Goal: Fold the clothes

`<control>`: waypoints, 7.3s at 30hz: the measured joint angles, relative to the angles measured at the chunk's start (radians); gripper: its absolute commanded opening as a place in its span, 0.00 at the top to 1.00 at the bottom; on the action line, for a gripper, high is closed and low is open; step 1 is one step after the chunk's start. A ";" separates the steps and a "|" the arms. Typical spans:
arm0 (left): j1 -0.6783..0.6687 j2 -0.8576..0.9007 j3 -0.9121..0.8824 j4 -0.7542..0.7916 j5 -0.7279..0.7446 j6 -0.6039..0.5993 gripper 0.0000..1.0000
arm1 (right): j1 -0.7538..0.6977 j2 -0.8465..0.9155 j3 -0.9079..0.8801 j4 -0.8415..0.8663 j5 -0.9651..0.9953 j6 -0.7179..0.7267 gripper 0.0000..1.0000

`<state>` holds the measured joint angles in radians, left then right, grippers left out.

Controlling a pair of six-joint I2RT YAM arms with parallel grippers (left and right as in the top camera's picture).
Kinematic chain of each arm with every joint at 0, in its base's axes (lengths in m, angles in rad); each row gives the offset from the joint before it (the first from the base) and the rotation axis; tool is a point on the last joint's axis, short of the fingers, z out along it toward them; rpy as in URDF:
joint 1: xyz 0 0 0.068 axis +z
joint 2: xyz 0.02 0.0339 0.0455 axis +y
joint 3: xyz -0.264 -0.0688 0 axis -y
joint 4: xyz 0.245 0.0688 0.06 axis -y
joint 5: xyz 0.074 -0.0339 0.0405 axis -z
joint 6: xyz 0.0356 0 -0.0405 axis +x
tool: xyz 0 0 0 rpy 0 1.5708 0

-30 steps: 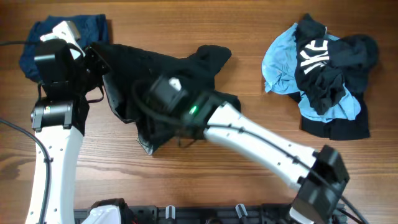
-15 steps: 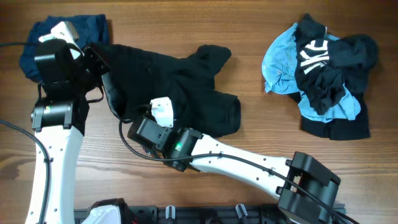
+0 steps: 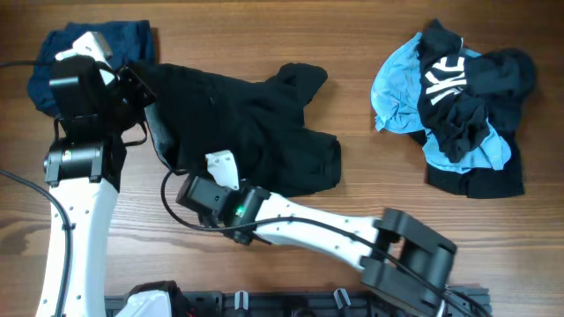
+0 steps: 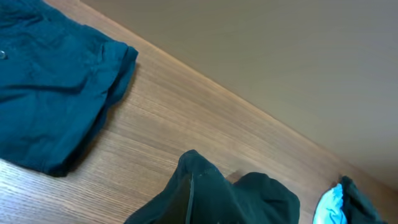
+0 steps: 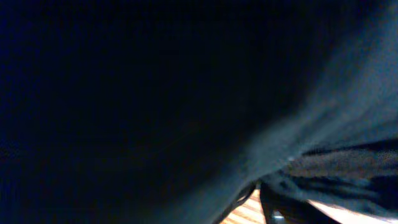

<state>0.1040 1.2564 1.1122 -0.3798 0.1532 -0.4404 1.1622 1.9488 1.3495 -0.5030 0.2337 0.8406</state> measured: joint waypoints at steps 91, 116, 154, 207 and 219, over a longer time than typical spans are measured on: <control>-0.308 0.251 0.050 -0.064 -0.081 0.099 0.01 | -0.947 0.014 0.924 -0.863 -0.369 -0.585 0.00; -0.419 0.388 0.239 -0.015 -0.101 0.122 0.01 | -0.960 0.014 0.924 -0.904 -0.376 -0.585 0.00; -0.489 0.861 0.335 0.183 -0.297 0.272 0.96 | -1.087 0.014 0.922 -0.911 -0.380 -0.605 0.00; -0.337 0.734 0.640 -0.234 -0.289 0.323 0.96 | -1.087 0.014 0.921 -0.956 -0.402 -0.638 0.00; -0.085 0.629 0.663 -0.367 -0.285 0.308 0.96 | -1.062 0.016 0.594 -0.629 -0.568 -0.719 0.02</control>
<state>0.0193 1.8851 1.7756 -0.7467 -0.1318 -0.1326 0.1005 1.9652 1.9438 -1.1324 -0.3347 0.1219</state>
